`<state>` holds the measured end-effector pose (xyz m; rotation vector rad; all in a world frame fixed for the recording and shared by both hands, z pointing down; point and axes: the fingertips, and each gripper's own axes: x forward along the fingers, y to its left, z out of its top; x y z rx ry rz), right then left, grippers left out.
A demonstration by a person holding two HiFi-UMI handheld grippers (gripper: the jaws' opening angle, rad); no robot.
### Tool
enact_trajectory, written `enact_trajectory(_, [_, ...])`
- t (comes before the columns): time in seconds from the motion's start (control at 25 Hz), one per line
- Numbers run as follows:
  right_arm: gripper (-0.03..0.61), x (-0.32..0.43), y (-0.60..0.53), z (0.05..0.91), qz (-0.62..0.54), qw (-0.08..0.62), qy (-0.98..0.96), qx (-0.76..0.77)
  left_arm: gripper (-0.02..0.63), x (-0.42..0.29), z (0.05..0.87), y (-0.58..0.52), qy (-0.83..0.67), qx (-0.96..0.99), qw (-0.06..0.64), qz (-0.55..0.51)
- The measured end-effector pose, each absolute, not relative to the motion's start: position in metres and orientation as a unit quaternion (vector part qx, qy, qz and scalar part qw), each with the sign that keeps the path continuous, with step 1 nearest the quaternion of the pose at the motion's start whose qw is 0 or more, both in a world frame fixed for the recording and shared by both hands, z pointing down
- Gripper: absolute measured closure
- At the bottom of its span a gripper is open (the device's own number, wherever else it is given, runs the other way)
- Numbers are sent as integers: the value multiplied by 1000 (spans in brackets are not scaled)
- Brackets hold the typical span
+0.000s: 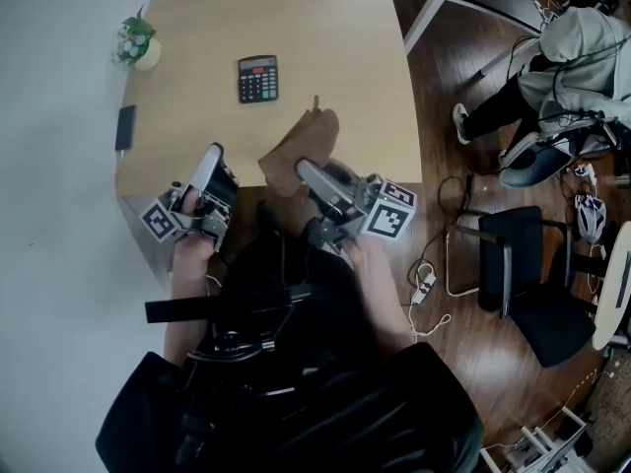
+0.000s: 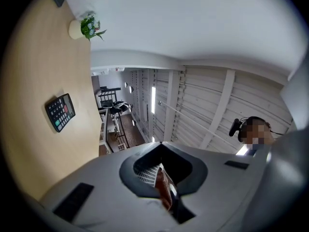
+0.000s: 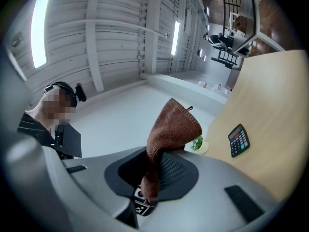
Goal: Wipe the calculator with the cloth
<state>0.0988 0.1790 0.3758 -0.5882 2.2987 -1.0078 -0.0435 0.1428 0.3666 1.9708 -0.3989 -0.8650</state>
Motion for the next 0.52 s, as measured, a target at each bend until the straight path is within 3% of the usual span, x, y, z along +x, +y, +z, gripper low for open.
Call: enact_trajectory(0.52, [532, 118, 204, 368, -353, 279, 868, -207, 620, -20, 344, 177, -143, 813, 429, -367])
